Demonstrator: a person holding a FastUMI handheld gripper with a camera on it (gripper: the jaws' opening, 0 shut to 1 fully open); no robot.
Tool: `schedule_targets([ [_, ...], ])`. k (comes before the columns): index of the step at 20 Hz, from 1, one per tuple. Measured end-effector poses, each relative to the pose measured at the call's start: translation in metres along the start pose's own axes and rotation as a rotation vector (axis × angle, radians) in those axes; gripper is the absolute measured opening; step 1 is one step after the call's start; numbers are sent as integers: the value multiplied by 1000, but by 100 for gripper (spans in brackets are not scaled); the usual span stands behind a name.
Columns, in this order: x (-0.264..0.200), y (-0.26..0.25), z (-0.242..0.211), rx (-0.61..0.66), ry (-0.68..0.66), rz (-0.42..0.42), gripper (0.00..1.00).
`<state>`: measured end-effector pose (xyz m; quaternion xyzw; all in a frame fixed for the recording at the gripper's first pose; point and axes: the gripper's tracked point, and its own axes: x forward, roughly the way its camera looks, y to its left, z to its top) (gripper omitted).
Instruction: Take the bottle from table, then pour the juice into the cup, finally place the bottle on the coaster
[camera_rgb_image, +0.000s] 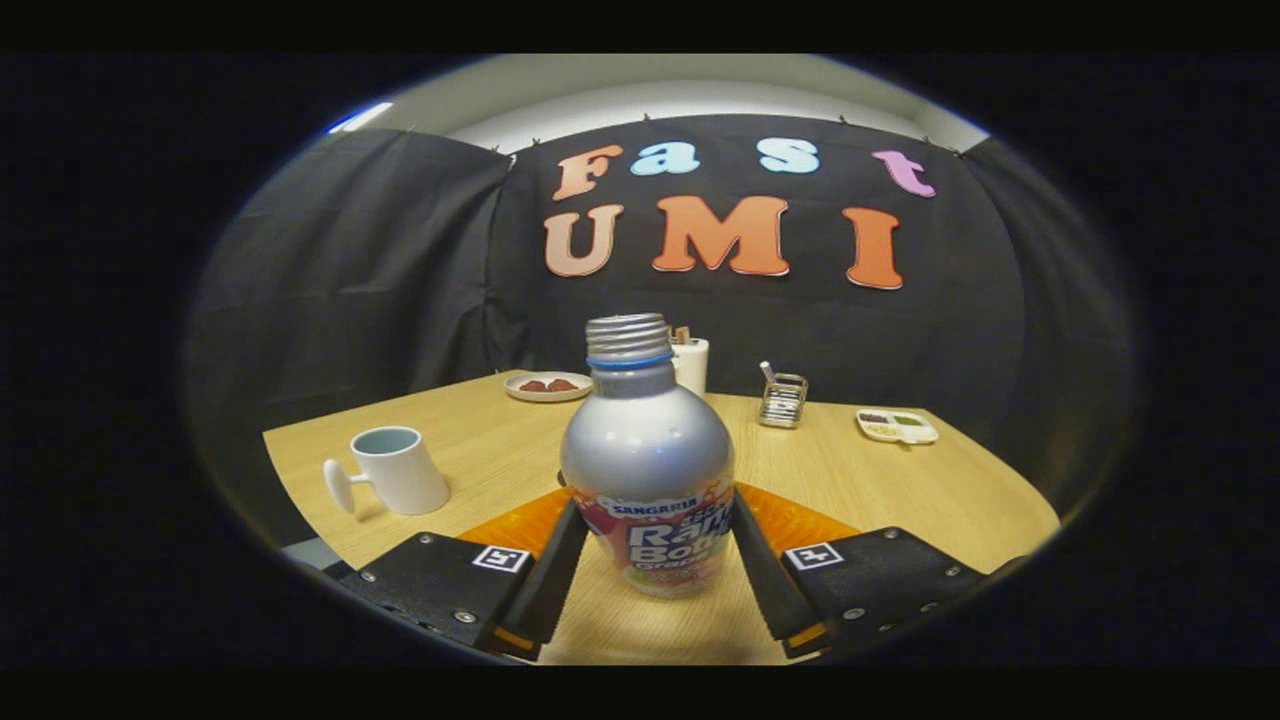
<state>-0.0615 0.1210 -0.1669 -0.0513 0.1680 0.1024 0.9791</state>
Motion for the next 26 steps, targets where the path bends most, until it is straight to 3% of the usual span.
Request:
schedule_targets([
  [11,25,20,19,-435,-11,-111,75],
  [26,43,65,34,-931,-107,-148,74],
])
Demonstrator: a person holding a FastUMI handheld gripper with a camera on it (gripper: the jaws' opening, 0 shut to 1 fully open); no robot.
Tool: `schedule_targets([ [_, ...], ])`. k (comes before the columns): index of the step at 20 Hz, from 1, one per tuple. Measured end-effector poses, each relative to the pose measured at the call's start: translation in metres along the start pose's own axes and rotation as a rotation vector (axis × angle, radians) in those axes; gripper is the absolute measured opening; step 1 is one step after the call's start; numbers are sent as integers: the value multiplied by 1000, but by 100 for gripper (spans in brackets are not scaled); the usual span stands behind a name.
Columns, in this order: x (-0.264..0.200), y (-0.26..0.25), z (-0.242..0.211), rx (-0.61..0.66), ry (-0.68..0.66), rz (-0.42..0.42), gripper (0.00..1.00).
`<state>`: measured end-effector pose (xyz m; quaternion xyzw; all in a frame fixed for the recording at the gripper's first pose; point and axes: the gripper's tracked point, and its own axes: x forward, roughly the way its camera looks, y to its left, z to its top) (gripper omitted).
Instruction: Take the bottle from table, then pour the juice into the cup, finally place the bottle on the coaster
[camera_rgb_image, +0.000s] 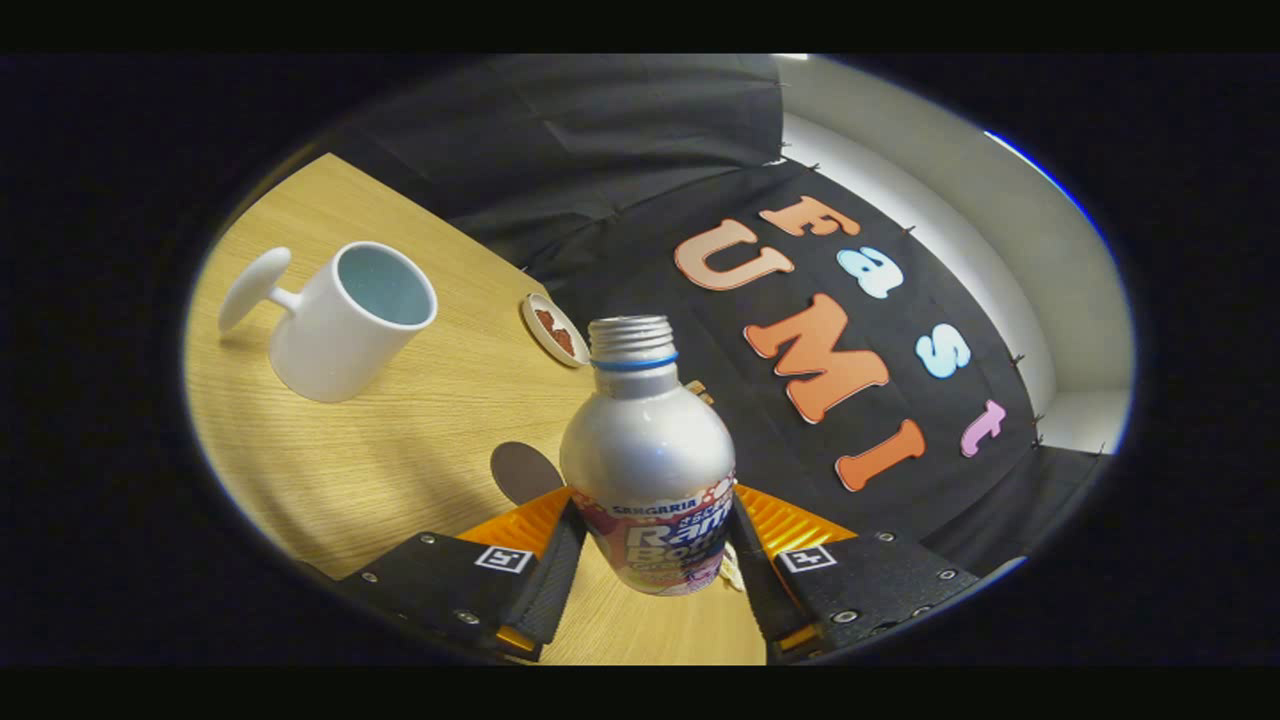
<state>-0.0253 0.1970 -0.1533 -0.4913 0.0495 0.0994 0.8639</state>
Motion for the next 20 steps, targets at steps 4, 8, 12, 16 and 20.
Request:
schedule_targets([
  [4,11,-1,11,-116,-42,-24,74],
  [8,13,5,23,-236,-84,-48,74],
  [12,17,11,33,-312,-118,-58,74],
  [16,22,12,42,-381,-150,-74,74],
  [20,25,17,47,-449,-176,-66,74],
])
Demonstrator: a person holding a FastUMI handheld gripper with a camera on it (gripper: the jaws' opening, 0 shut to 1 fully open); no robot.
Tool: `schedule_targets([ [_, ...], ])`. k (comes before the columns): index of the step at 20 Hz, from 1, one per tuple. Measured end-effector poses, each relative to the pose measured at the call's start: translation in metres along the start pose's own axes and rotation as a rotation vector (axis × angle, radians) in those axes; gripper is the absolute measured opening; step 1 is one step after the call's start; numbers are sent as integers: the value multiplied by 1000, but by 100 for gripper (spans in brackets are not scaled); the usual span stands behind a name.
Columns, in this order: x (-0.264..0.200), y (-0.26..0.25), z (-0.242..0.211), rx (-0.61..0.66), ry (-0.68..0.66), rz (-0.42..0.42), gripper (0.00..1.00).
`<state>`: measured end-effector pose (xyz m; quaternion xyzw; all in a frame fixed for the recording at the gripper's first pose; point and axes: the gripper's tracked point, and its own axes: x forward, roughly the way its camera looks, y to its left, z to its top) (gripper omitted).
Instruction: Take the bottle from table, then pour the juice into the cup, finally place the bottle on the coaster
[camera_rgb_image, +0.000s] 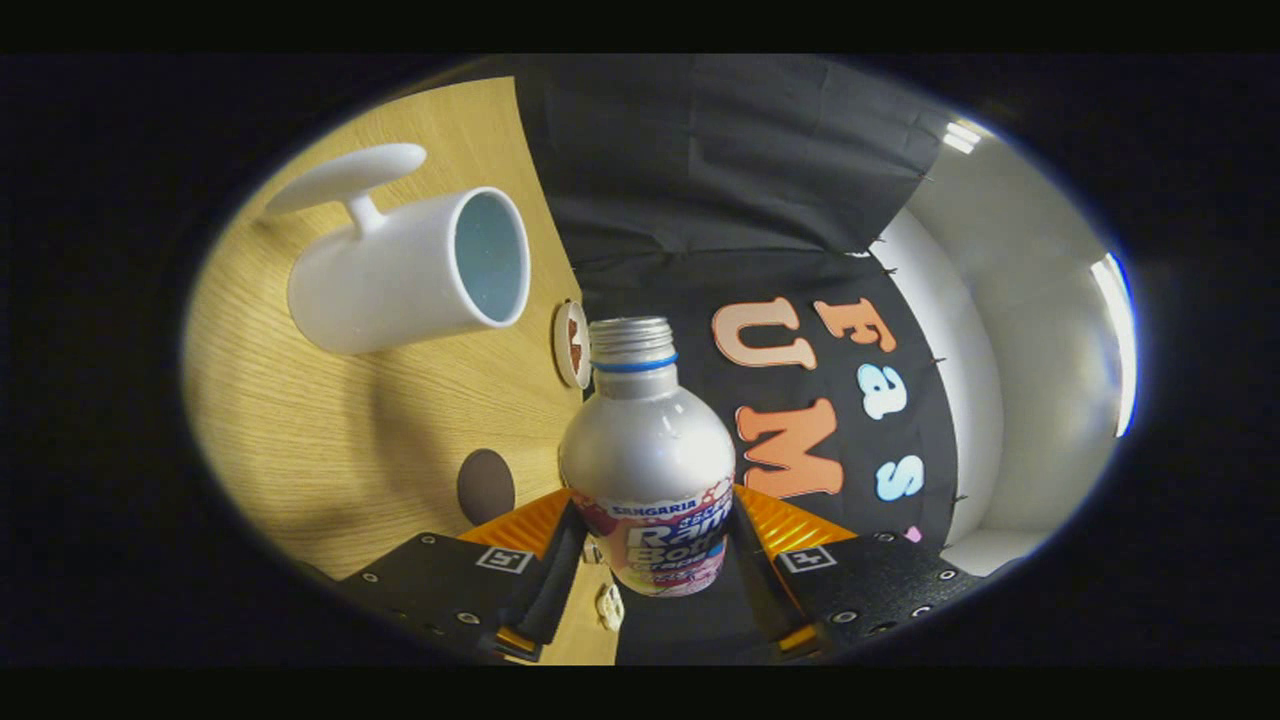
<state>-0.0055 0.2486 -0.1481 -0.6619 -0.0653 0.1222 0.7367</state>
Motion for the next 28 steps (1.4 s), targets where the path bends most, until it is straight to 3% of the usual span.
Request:
schedule_targets([
  [11,10,-4,15,-165,-66,-14,74],
  [28,11,-9,15,-255,-107,-15,74],
])
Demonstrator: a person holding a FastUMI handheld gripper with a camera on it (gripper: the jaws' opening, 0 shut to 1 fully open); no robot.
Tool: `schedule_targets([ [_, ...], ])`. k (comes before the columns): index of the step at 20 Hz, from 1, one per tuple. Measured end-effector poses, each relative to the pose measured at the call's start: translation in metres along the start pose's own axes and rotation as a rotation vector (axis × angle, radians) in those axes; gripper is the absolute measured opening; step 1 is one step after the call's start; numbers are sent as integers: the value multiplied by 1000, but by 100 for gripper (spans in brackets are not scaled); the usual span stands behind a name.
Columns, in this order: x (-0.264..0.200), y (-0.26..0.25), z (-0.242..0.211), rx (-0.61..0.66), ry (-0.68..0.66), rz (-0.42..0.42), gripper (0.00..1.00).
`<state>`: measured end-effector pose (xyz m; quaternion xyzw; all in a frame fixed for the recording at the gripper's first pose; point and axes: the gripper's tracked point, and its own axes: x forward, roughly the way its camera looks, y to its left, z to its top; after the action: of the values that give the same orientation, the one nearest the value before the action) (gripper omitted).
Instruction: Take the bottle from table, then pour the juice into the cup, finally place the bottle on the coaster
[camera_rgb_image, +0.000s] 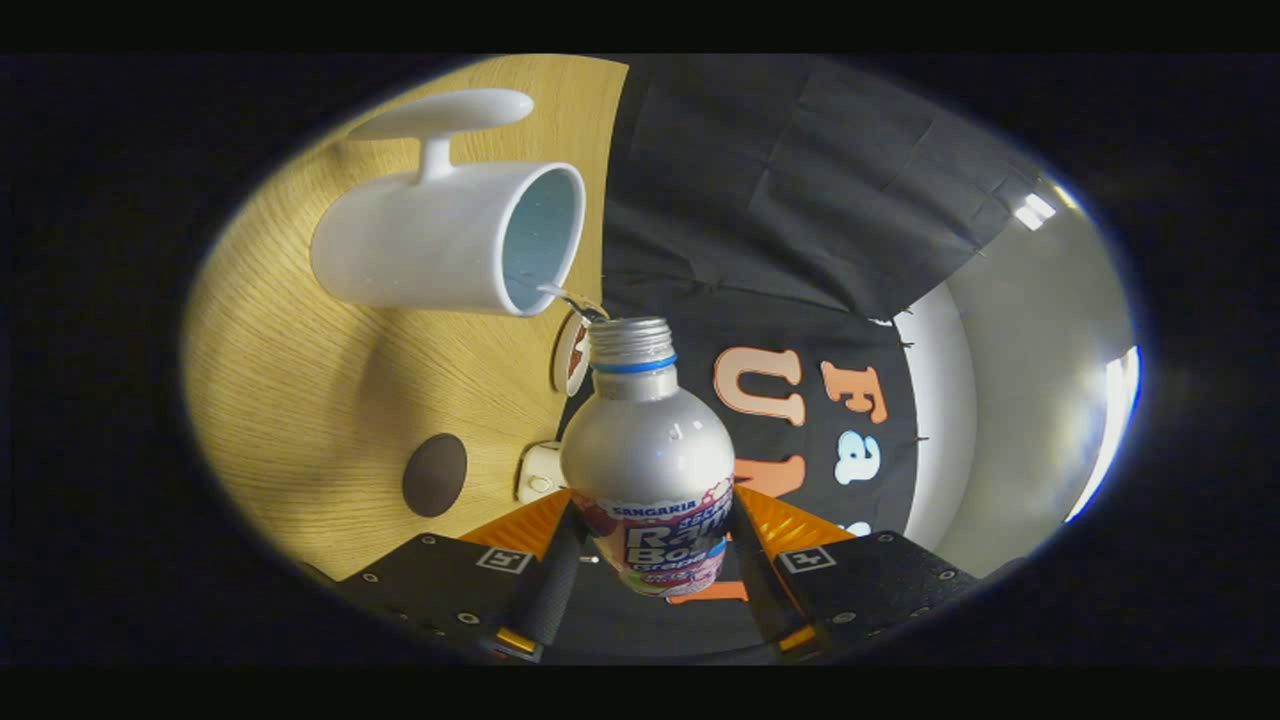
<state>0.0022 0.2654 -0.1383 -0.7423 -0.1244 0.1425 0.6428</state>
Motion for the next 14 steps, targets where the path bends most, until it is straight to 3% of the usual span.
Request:
schedule_targets([
  [14,4,-5,0,-40,-30,-24,74],
])
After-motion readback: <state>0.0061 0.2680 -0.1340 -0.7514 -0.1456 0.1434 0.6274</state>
